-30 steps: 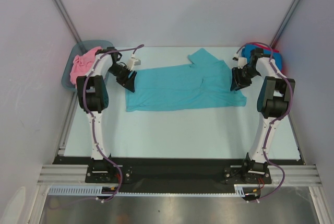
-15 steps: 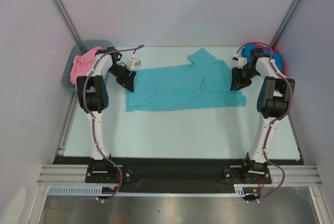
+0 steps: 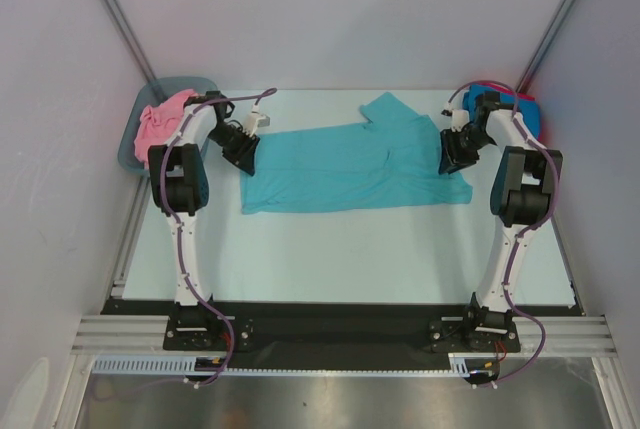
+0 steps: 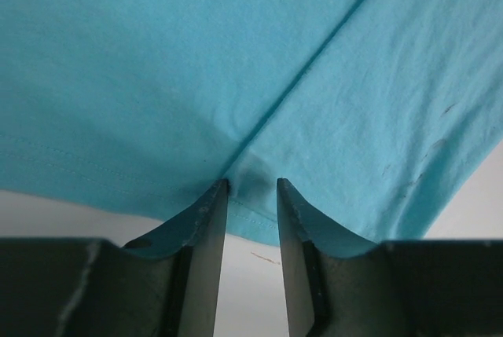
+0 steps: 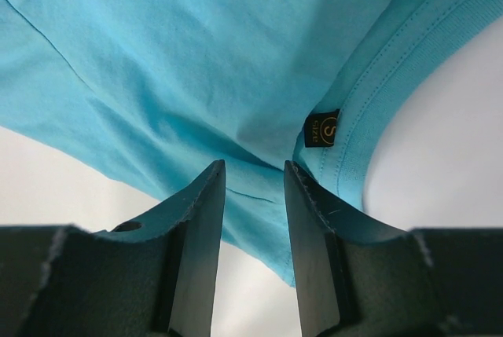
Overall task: Fold and stack the t-shirts
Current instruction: Fold the tshirt
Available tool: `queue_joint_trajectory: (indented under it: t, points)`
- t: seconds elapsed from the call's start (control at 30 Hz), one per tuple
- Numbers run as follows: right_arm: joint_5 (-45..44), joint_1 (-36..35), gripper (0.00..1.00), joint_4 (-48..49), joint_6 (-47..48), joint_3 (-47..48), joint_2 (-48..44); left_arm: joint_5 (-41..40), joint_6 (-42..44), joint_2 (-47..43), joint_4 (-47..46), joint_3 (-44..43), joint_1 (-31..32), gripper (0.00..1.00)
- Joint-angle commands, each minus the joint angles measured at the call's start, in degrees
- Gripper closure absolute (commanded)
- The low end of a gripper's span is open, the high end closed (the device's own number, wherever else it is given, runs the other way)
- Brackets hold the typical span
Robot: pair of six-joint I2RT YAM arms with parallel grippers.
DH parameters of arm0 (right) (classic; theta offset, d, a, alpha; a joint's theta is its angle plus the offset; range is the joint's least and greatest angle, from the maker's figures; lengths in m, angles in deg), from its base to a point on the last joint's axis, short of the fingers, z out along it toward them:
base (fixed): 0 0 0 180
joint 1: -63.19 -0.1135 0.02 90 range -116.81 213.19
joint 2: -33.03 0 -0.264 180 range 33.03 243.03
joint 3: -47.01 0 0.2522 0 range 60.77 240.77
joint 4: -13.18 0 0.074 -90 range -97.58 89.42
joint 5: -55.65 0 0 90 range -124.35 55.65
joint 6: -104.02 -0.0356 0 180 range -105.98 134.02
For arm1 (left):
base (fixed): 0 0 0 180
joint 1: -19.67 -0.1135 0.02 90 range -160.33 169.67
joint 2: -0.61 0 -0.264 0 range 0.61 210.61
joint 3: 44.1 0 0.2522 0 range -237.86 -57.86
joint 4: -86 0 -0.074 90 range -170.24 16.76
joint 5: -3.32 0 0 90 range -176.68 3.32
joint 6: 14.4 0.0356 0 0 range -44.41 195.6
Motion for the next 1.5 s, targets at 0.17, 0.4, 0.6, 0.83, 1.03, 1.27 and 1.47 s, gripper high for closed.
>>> queue_joint_trajectory:
  t: [0.17, 0.4, 0.6, 0.83, 1.03, 1.27, 1.47]
  points:
    - [-0.8, -0.8, 0.59, 0.1, 0.3, -0.1, -2.1, -0.7, -0.5, 0.3, -2.5, -1.3, 0.3, 0.73]
    - [-0.8, -1.4, 0.59, 0.2, 0.3, 0.2, -1.5, -1.0, -1.1, 0.2, -3.1, -1.3, 0.3, 1.0]
    - [-1.2, -1.5, 0.59, 0.2, 0.5, 0.3, -1.1, -0.9, -1.6, -0.9, -3.4, -0.9, 0.3, 1.0]
    - [-2.7, -1.3, 0.59, 0.8, 0.7, -0.2, -0.3, -0.8, -1.5, -2.3, -3.4, 0.0, 0.3, 1.0]
    - [-4.0, 0.0, 0.58, 1.1, 0.5, 0.4, 0.2, -0.9, -1.5, -2.8, -3.5, 0.3, 0.3, 1.0]
    - [-4.3, 1.7, 0.58, 1.7, 0.5, -0.7, 0.8, -1.1, -1.6, -4.0, -3.4, 0.2, 0.4, 1.0]
    - [-4.8, 2.5, 0.57, 2.6, 0.5, -1.8, 1.1, -1.9, -1.5, -5.8, -3.1, 0.3, 0.3, 1.0]
